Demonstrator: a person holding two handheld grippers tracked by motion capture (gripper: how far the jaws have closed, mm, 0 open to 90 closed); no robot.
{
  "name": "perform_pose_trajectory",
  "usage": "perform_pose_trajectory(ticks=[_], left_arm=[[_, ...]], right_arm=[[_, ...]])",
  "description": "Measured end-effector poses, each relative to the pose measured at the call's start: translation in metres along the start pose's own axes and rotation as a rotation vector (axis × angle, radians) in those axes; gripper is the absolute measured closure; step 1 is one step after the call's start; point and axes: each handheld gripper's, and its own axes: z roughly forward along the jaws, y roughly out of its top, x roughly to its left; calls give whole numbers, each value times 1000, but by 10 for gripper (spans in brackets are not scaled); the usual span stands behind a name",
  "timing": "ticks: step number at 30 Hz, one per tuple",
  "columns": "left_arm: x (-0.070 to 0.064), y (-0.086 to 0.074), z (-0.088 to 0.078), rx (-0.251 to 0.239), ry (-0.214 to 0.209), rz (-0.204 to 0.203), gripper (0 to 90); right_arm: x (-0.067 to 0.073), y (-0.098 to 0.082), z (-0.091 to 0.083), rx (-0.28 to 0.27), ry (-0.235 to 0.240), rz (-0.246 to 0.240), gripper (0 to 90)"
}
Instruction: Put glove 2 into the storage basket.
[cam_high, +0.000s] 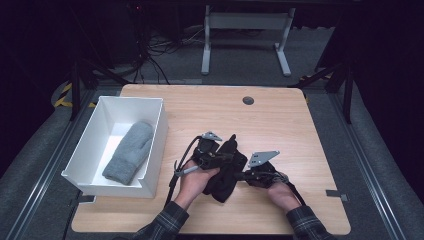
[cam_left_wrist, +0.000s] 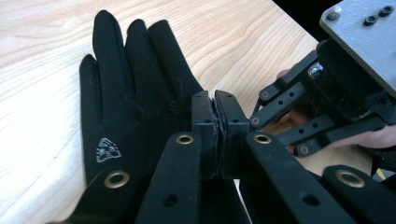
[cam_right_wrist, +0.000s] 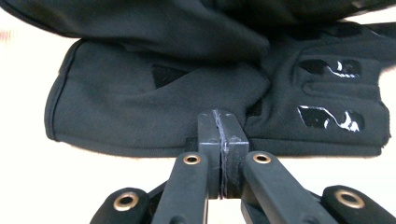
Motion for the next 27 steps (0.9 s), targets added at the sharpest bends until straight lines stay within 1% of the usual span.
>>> perform_pose_trajectory(ticks=[3,4,7,8,9,10,11,12,13,14,15,16,17,18,19,21,23,25,27], left_arm=[[-1,0,4,-2,-15,1,868],[-1,0,4,-8,-27,4,864],[-4,1,-3,-39,-34,10,822],[-5,1,-6,-40,-31,20,823],[-6,0,-9,-35,-26,32,840],[-6,-1,-11,-27,-21,45,864],[-6,-1,-11,-27,-21,45,889],[-7,-3,-15,-11,-5,64,889],[-8,-6,-17,-1,-2,71,897],[-9,-10,-19,9,6,78,898],[-9,-13,-20,17,10,83,898],[-9,-21,-21,29,2,85,898],[-9,-21,-21,29,2,85,898],[-10,-25,-21,39,1,91,898],[-10,-29,-20,43,-6,94,898],[-13,-35,-17,60,-17,94,898],[-18,-40,-11,84,-28,110,898],[-21,-42,-5,103,-25,128,898],[-23,-45,4,131,-35,135,898]], right_arm=[[0,1,1,0,0,-4,900],[0,1,0,0,-3,-3,900],[-1,0,-7,-12,-21,-4,900],[-3,-2,-12,-20,-36,1,899],[-5,-4,-17,-30,-47,6,882],[-7,-6,-21,-33,-59,14,844],[-7,-6,-21,-33,-59,14,844],[-8,-8,-25,-33,-67,18,818],[-10,-12,-33,-34,-89,25,784],[-14,-19,-42,-32,-113,41,713],[-14,-19,-42,-32,-113,41,713],[-17,-26,-51,-19,-136,53,637],[-17,-26,-51,-19,-136,53,637],[-21,-33,-58,-10,-168,72,559],[-21,-33,-58,-10,-168,72,559],[-24,-40,-64,-20,-197,96,475],[-28,-48,-69,-20,-224,120,423],[-31,-54,-74,-20,-246,134,367],[-33,-59,-77,-18,-268,152,315]])
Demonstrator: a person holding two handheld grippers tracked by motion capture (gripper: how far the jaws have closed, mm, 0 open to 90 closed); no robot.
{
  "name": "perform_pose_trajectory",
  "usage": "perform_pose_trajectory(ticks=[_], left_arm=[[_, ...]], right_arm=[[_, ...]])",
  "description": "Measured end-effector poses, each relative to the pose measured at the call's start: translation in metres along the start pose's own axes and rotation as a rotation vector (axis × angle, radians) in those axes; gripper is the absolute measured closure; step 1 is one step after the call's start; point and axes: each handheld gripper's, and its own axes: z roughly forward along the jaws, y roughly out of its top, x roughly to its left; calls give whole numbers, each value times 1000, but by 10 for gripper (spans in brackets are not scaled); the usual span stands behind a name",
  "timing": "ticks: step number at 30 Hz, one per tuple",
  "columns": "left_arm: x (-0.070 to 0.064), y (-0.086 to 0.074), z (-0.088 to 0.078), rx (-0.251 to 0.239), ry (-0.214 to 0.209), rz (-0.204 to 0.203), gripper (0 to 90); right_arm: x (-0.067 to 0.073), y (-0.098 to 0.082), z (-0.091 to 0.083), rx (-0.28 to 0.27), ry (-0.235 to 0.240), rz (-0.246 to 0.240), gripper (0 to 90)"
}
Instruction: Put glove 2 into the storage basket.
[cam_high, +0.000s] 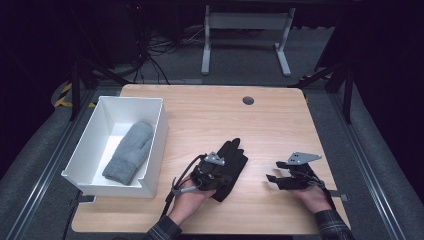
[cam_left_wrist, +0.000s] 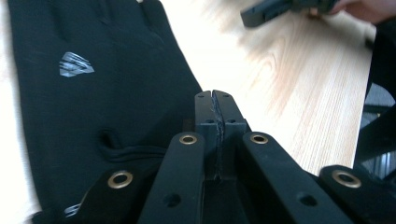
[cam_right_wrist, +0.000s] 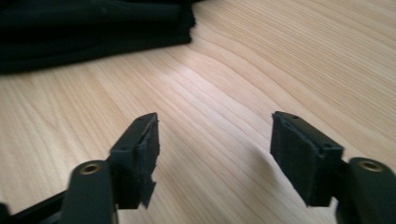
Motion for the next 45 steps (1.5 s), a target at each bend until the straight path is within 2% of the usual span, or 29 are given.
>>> perform_pose_trajectory(ticks=[1,4,9,13,16,27,31,33,34,35,36,37,40,42,44,45], left_arm=[[-1,0,3,9,-2,-2,898],[-2,-2,13,44,4,5,899],[-3,-5,15,79,21,17,899],[-2,-8,10,100,28,28,899],[-2,-11,7,106,33,33,899],[11,-32,-22,126,63,35,899],[12,-34,-26,125,66,48,898],[12,-32,-27,121,63,63,874],[10,-29,-28,111,63,80,806],[10,-29,-28,111,63,80,768],[10,-25,-30,116,71,111,717],[10,-22,-32,115,73,124,681],[12,-13,-35,91,86,140,577],[13,-8,-36,87,98,152,500],[16,-2,-34,99,85,174,433],[17,1,-33,97,94,184,396]], right_arm=[[-3,-3,-1,-3,-9,12,276],[-8,-6,-1,-6,-25,34,252],[-11,-7,3,9,-41,27,241],[-11,-8,5,6,-93,21,219],[-11,-8,6,3,-99,24,212],[-13,-8,7,6,-99,41,157],[-13,-8,7,8,-97,40,152],[-13,-8,7,8,-96,38,151],[-13,-8,7,9,-96,37,151],[-13,-8,7,9,-96,37,151],[-13,-8,7,9,-96,38,151],[-13,-8,7,9,-96,38,150],[-13,-8,7,9,-96,38,150],[-13,-8,7,9,-96,38,150],[-13,-8,7,9,-96,38,150],[-13,-8,7,9,-96,38,150]])
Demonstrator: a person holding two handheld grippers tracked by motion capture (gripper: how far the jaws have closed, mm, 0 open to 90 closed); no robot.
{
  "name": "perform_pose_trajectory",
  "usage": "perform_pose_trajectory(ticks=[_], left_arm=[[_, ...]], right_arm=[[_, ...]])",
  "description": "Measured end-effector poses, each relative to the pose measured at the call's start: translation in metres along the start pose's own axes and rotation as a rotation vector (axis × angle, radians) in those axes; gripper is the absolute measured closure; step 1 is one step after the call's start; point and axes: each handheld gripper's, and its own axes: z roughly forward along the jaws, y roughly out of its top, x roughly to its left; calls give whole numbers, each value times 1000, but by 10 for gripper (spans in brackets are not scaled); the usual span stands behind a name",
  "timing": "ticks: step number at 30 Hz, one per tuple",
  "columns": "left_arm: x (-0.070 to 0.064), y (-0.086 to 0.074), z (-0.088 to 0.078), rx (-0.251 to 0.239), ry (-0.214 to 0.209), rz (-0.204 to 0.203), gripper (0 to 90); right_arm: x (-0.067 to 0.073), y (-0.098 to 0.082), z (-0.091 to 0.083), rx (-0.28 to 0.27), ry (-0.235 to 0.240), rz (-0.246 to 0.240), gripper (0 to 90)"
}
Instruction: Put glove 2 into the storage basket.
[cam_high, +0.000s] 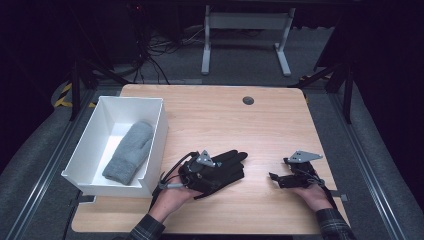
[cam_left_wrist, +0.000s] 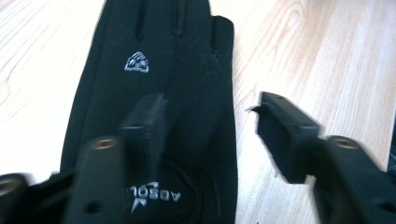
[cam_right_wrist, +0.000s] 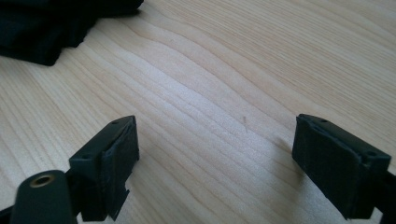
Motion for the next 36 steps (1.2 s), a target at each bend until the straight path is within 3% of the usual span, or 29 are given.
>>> perform_pose_trajectory(ticks=[7,13,18,23,32,36], left_arm=[[14,16,11,5,44,76,236],[23,19,23,30,44,76,180],[31,18,32,53,52,58,167],[36,15,41,82,27,43,169],[40,11,45,68,12,37,145],[44,8,49,66,-19,-6,123]], right_arm=[[0,0,0,0,0,0,150],[0,0,0,0,0,0,150],[0,0,0,-1,0,0,150],[0,0,0,0,1,0,150],[0,0,0,0,1,0,150],[0,0,0,0,1,1,149]])
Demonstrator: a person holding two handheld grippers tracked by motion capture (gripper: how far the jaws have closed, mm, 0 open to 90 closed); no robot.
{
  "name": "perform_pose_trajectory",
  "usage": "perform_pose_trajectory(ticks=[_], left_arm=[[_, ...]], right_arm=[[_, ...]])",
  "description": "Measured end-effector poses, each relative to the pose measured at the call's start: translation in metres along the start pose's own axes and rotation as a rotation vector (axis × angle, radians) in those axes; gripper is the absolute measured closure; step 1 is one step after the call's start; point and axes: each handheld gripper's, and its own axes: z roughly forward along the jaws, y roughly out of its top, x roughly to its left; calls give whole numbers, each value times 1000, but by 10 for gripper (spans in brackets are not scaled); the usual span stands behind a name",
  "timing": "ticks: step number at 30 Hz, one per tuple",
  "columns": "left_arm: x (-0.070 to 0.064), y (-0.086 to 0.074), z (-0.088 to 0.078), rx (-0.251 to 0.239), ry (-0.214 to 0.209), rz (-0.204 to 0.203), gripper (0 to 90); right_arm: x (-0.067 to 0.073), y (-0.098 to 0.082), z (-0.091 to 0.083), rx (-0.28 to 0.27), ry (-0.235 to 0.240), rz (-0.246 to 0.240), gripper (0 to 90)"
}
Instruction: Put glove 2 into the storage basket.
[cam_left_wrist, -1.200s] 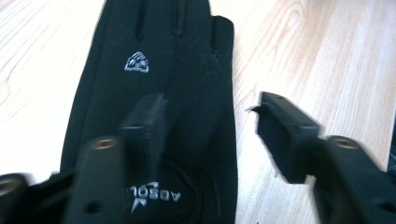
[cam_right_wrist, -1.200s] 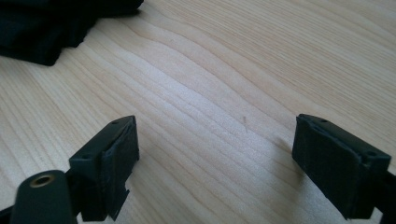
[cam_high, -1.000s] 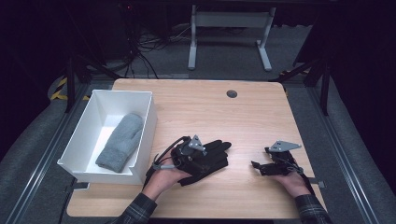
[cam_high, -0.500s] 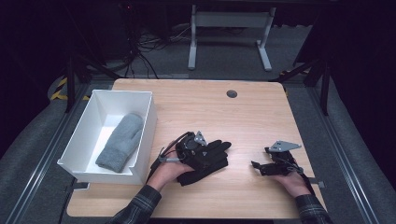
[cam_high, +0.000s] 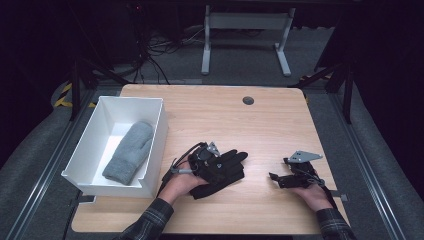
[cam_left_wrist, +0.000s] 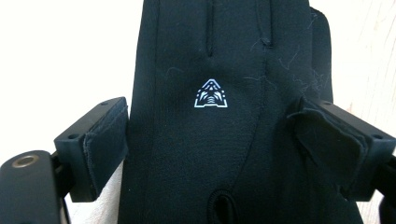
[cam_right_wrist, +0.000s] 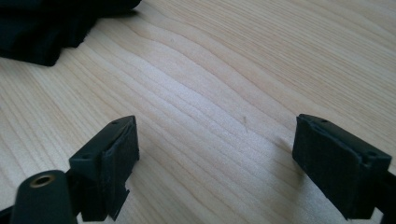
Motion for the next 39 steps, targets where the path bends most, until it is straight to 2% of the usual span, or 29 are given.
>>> perform_pose_trajectory(ticks=[6,10,13,16,20,25,29,31,32,33,35,39], left_arm=[[-2,0,-2,3,-25,18,227],[-5,1,-4,14,-89,45,431],[-7,3,-5,21,-123,48,575],[-10,4,-7,23,-116,32,644],[-12,8,-11,35,-106,9,664],[-17,14,-25,-2,-74,-19,665],[-18,19,-42,-27,-58,-56,665],[-18,21,-46,-30,-56,-68,666],[-19,23,-55,-29,-39,-96,665],[-19,23,-55,-29,-39,-96,665],[-20,27,-70,-55,-18,-121,666],[-20,31,-84,-65,-4,-132,665]], right_arm=[[0,0,0,0,0,-1,149],[0,0,0,-1,0,-1,149],[0,0,0,-1,-1,-1,149],[0,0,0,0,0,-1,149],[0,0,0,-1,0,-1,149],[0,0,0,-1,0,-2,149],[0,0,0,-1,0,-2,149],[0,0,0,-1,0,-2,149],[0,0,0,-1,0,-1,149],[0,0,0,-1,0,-1,149],[0,0,0,-1,0,-2,149],[0,0,0,-1,0,-2,149]])
